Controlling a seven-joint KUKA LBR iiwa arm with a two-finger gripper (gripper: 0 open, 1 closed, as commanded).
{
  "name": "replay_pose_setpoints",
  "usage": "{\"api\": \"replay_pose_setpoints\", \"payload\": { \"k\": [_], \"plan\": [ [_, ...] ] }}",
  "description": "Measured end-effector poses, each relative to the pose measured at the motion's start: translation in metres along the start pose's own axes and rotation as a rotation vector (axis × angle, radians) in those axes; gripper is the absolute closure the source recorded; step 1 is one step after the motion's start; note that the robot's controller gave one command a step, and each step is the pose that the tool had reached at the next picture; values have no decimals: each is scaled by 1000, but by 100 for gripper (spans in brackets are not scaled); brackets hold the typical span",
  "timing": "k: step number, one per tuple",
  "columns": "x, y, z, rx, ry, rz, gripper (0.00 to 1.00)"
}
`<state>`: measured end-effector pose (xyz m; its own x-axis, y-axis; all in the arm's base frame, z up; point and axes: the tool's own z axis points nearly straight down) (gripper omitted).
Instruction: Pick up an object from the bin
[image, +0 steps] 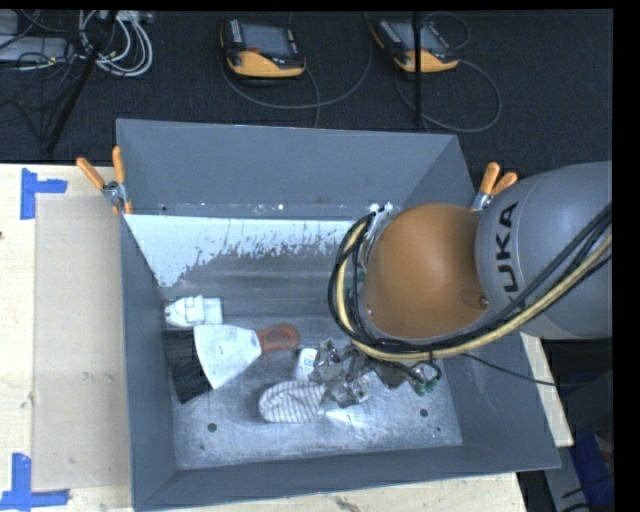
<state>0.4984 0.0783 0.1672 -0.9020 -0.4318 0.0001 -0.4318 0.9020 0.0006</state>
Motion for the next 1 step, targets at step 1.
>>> {"api": "replay_pose_setpoints", "payload": {
  "k": [1],
  "plan": [
    [3, 6, -43, -3, 8, -1, 100]
  ]
}}
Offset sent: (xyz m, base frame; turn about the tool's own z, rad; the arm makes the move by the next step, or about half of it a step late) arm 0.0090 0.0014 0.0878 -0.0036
